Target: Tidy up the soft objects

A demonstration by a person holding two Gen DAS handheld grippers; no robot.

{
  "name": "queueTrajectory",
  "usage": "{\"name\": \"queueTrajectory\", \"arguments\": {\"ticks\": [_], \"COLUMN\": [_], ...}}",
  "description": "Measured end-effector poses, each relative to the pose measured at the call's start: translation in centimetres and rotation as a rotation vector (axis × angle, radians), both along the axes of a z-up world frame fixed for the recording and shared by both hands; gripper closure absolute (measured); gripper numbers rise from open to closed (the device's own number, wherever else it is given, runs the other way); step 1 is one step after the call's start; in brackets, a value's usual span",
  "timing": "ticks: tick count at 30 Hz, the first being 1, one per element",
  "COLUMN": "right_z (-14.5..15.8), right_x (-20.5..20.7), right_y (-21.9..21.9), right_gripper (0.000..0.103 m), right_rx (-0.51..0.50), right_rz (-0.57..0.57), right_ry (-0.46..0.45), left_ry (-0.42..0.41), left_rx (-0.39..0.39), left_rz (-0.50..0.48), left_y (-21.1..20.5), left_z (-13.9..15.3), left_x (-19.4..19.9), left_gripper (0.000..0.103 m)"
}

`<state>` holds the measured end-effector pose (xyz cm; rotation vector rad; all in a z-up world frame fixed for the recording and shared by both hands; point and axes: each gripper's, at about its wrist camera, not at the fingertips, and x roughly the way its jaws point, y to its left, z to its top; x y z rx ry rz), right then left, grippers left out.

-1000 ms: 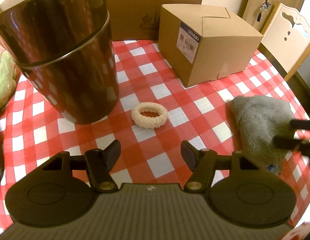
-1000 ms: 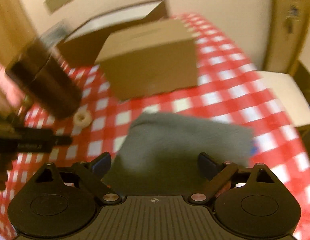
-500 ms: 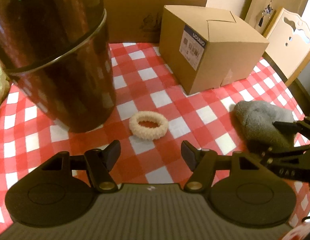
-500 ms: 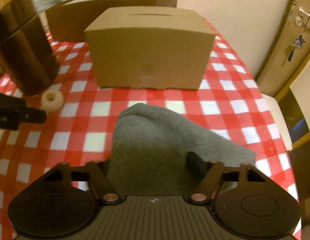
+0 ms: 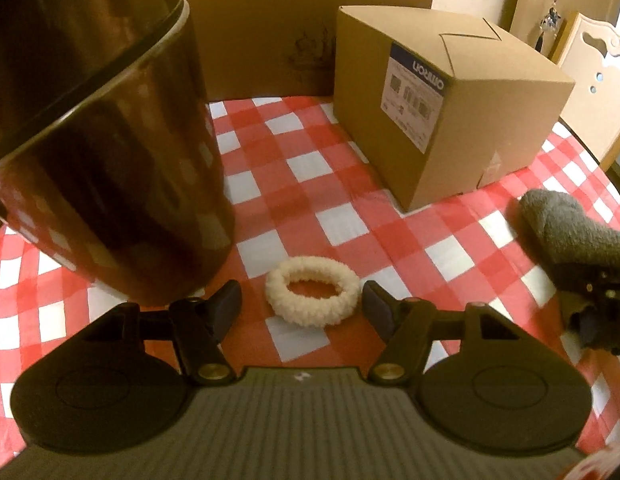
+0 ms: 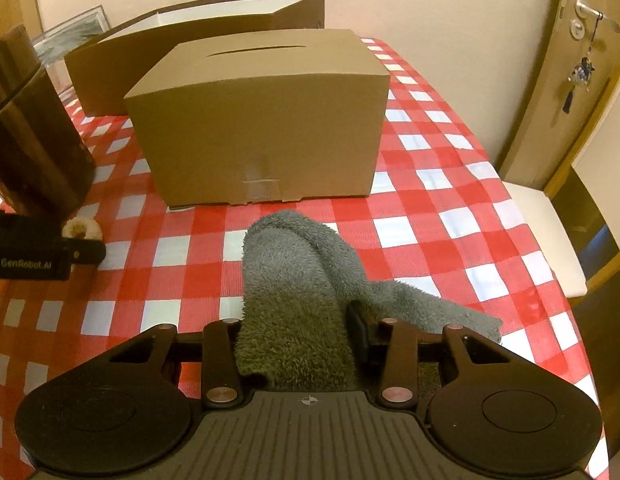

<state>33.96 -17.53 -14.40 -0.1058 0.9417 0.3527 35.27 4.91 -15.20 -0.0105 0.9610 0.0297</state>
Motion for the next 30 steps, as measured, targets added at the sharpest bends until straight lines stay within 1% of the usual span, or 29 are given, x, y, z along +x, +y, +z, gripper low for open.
{"name": "queueTrajectory", "arguments": {"ticks": [1,2,3,4,7,9,11,13,16,20,22,24,27,30], "right_z": [0.0,-0.1,-0.1,-0.1,-0.1,-0.1,0.0,0.0,0.1,0.4,0.6,0.9,1.7,3.0], "right_x": [0.0,0.0,0.0,-0.1,-0.1,-0.1,0.0,0.0,0.2,0.5,0.5,0.3,-0.4,-1.3], "right_y": [0.0,0.0,0.0,0.0,-0.2,-0.3,-0.5,-0.6,-0.8,-1.4,-1.9,-2.4,-3.2,-4.4], "right_gripper": [0.061,0.061,0.061,0.061,0.061,0.061,0.061,0.061,0.062,0.069,0.074,0.076,0.077,0.078], "right_rx": [-0.001,0.000,0.002,0.003,0.007,0.014,0.020,0.028,0.039,0.068,0.090,0.109,0.149,0.214], "right_rz": [0.002,0.003,0.004,0.006,0.015,0.022,0.031,0.038,0.049,0.062,0.073,0.088,0.114,0.144], "right_ry": [-0.001,-0.002,-0.004,-0.006,-0.008,-0.008,-0.006,-0.001,0.011,0.032,0.045,0.052,0.063,0.071], "left_ry": [-0.004,-0.009,-0.014,-0.015,-0.023,-0.022,-0.016,-0.011,-0.002,0.001,-0.008,-0.018,-0.040,-0.065], "left_rx": [-0.009,-0.019,-0.021,-0.017,-0.017,-0.015,-0.012,-0.007,-0.015,-0.031,-0.032,-0.037,-0.052,-0.061], "left_rz": [-0.003,-0.009,-0.012,-0.014,-0.032,-0.038,-0.038,-0.043,-0.037,-0.011,-0.002,0.010,0.033,0.050], "left_y": [0.0,0.0,-0.1,-0.2,-0.8,-1.2,-1.7,-2.2,-2.8,-3.5,-4.0,-4.5,-5.3,-6.2], "left_z": [0.0,0.0,0.0,0.0,0.0,0.0,0.0,0.1,0.2,0.6,1.0,1.6,2.8,4.4], "left_x": [0.0,0.1,0.0,0.0,-0.3,-0.5,-0.8,-1.3,-2.1,-3.3,-4.0,-4.6,-5.6,-6.8], "left_gripper": [0.051,0.055,0.057,0.063,0.074,0.079,0.080,0.084,0.084,0.085,0.085,0.085,0.085,0.085]}}
